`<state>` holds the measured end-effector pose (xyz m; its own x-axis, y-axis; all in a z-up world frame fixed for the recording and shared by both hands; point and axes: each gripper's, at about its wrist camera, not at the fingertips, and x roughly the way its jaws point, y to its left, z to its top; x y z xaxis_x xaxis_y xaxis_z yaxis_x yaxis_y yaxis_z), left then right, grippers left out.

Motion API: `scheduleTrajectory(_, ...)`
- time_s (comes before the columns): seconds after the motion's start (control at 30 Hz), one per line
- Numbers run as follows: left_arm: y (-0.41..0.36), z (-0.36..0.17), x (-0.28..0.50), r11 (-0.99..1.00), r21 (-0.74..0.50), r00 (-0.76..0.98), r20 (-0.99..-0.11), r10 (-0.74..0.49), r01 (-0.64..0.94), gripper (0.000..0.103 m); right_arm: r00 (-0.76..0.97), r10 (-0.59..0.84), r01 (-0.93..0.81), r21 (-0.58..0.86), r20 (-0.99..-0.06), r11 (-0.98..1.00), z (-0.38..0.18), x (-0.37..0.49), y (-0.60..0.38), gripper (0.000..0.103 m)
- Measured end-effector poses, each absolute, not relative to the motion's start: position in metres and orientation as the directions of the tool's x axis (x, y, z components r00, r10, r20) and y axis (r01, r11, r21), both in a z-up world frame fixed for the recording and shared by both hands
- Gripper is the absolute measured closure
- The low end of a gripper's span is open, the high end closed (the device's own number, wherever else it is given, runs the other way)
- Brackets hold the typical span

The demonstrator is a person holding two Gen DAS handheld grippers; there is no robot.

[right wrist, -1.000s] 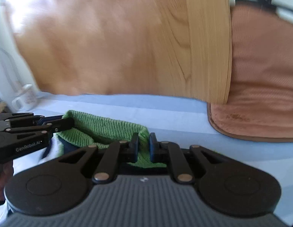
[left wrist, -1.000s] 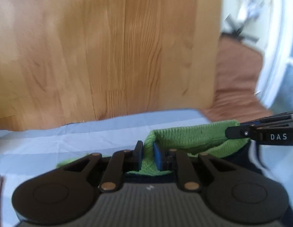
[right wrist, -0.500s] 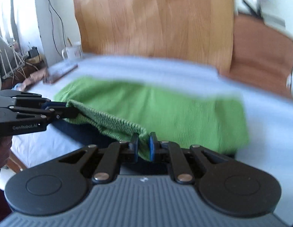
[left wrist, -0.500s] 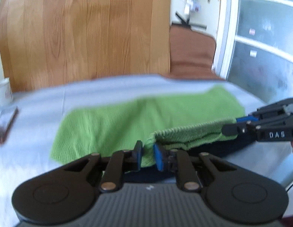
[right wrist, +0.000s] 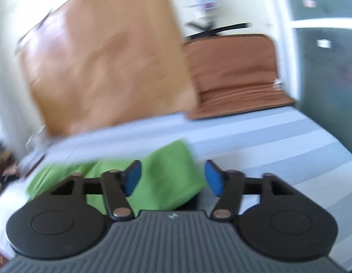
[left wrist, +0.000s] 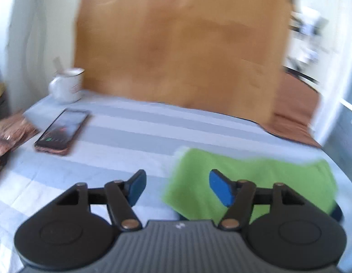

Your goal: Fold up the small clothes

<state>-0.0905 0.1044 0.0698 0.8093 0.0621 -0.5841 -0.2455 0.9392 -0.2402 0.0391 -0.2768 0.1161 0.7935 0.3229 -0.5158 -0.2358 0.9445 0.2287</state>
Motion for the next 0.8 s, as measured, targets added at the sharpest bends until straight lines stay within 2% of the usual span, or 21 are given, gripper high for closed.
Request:
scheduleTrajectory(0.13, 0.122, 0.046, -0.050, 0.892, -0.368, 0.759, -0.650, -0.047, -0.261, 0.039, 0.745, 0.321, -0.165, 0.305, -0.585, 0.938, 0.083, 0.079, -0.282, 0.034)
scheduleTrajectory(0.17, 0.119, 0.040, -0.042, 0.889, -0.381, 0.746, -0.662, -0.072, -0.253, 0.039, 0.715, 0.343, -0.164, 0.331, -0.609, 0.929, 0.072, 0.088, -0.278, 0.040)
scheduleTrajectory(0.2, 0.115, 0.035, -0.037, 0.892, -0.379, 0.735, -0.673, -0.082, -0.247, 0.045, 0.693, 0.357, -0.167, 0.343, -0.626, 0.924, 0.066, 0.092, -0.274, 0.056)
scheduleTrajectory(0.23, 0.109, 0.032, -0.034, 0.897, -0.364, 0.721, -0.688, -0.079, -0.249, 0.067, 0.678, 0.363, -0.172, 0.343, -0.639, 0.924, 0.064, 0.093, -0.270, 0.093)
scheduleTrajectory(0.27, 0.103, 0.030, -0.033, 0.905, -0.342, 0.709, -0.702, -0.067, -0.253, 0.078, 0.682, 0.359, -0.178, 0.332, -0.637, 0.926, 0.066, 0.089, -0.266, 0.093)
scheduleTrajectory(0.3, 0.100, 0.031, -0.033, 0.911, -0.315, 0.702, -0.711, -0.041, -0.266, 0.084, 0.710, 0.347, -0.183, 0.316, -0.612, 0.931, 0.072, 0.080, -0.265, 0.093)
scheduleTrajectory(0.37, 0.096, 0.034, -0.037, 0.917, -0.275, 0.705, -0.709, 0.010, -0.289, 0.090, 0.745, 0.328, -0.191, 0.286, -0.581, 0.939, 0.086, 0.060, -0.274, 0.093)
scheduleTrajectory(0.47, 0.091, 0.032, -0.044, 0.922, -0.243, 0.697, -0.717, 0.038, -0.300, 0.090, 0.724, 0.299, -0.140, 0.292, -0.622, 0.946, 0.076, 0.043, -0.293, 0.093)
scheduleTrajectory(0.53, 0.079, 0.031, -0.041, 0.941, -0.173, 0.694, -0.716, 0.083, -0.291, 0.083, 0.689, 0.279, -0.125, 0.270, -0.669, 0.955, 0.053, 0.039, -0.293, 0.092)
scheduleTrajectory(0.6, 0.070, 0.034, -0.042, 0.951, -0.110, 0.690, -0.713, 0.127, -0.288, 0.078, 0.712, 0.275, -0.110, 0.284, -0.645, 0.952, 0.051, 0.034, -0.296, 0.082)
scheduleTrajectory(0.63, 0.069, 0.038, -0.046, 0.952, -0.106, 0.694, -0.709, 0.129, -0.286, 0.075, 0.716, 0.278, -0.102, 0.298, -0.640, 0.949, 0.054, 0.034, -0.299, 0.072)
scheduleTrajectory(0.67, 0.070, 0.042, -0.052, 0.951, -0.108, 0.702, -0.700, 0.133, -0.288, 0.074, 0.735, 0.280, -0.093, 0.317, -0.618, 0.944, 0.060, 0.031, -0.304, 0.069)
scheduleTrajectory(0.8, 0.082, 0.069, -0.077, 0.940, -0.148, 0.762, -0.630, 0.151, -0.309, 0.073, 0.803, 0.253, -0.098, 0.299, -0.539, 0.949, 0.084, 0.030, -0.311, 0.068)
